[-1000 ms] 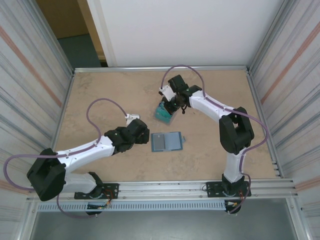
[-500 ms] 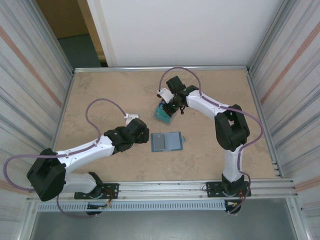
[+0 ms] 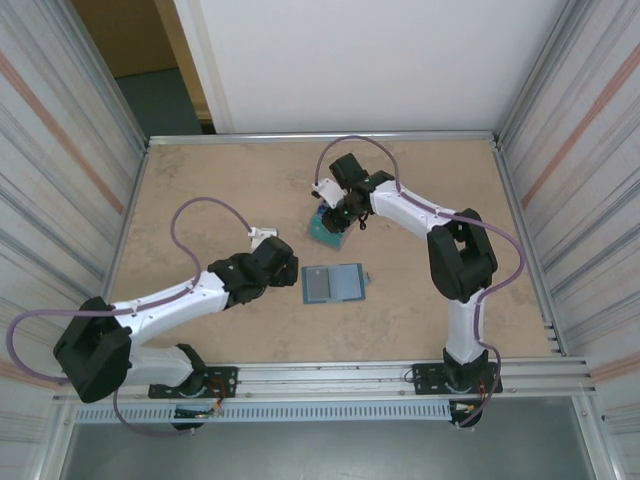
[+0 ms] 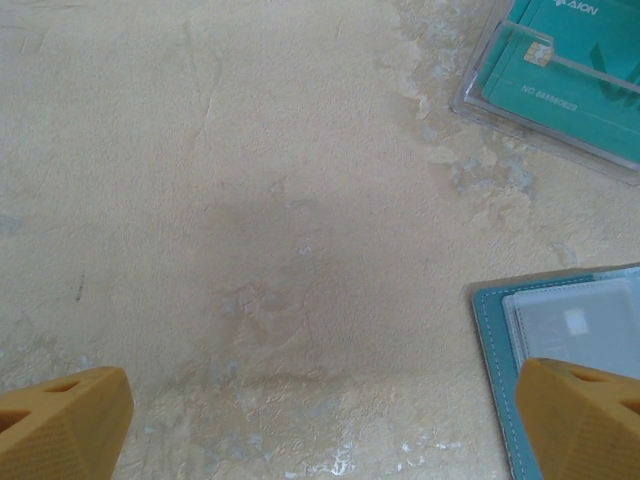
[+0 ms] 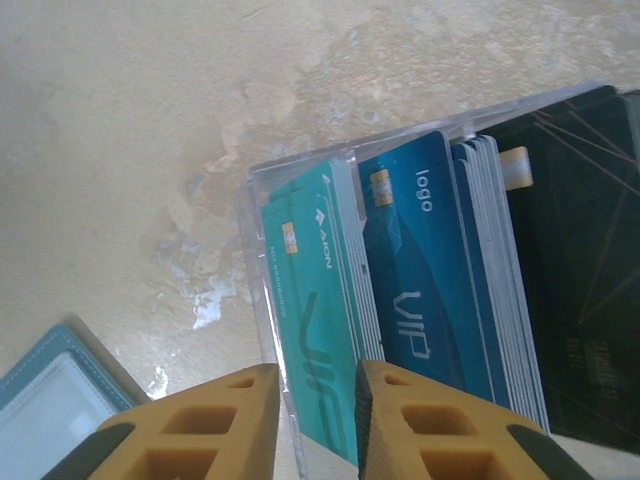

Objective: Take the credit cards out of the card holder

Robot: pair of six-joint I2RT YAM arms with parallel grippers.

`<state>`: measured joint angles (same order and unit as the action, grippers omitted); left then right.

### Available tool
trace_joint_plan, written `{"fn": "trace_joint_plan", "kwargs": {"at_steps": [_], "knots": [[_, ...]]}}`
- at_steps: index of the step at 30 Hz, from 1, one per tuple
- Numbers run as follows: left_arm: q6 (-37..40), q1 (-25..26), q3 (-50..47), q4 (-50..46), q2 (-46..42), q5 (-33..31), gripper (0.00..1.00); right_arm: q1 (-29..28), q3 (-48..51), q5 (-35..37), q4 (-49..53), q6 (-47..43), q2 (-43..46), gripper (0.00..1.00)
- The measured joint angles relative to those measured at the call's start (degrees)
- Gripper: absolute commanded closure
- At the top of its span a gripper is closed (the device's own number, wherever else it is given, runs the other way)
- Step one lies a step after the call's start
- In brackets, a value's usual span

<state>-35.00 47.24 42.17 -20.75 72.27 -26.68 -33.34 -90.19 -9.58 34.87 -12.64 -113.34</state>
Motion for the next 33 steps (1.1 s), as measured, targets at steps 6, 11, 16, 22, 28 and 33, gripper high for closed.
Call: {"fn": "trace_joint_plan", "kwargs": {"at_steps": [6, 11, 16, 22, 28, 33], "knots": [[-2.05, -0.24, -1.86, 0.02, -2.67, -0.61, 0.01, -3.37, 3.72, 4.92, 0.02, 6.01, 6.4, 0.58], [-4.46, -2.6, -4.81, 0.63, -6.27, -0.39, 0.01, -9.42, 8.87, 10.08, 0.46, 13.16, 11.85, 0.54], [-7.34, -6.32, -9.7, 3.17, -10.88, 1.38, 0.02, -15.87, 14.03, 14.19, 1.27, 21.81, 14.05, 0.5], [-9.38, -7.82, -14.21, 4.55, -15.17, 3.17, 0.01, -21.11, 19.04, 16.87, 1.66, 31.89, 14.4, 0.5], [-10.12, -7.82, -14.56, 4.55, -15.98, 3.32, 0.01, -24.39, 19.93, 17.53, 1.42, 38.71, 14.32, 0.49], [-10.14, -7.82, -14.56, 4.59, -15.91, 3.69, 0.01, -25.64, 19.93, 17.18, 0.35, 41.16, 12.24, 0.48]]}}
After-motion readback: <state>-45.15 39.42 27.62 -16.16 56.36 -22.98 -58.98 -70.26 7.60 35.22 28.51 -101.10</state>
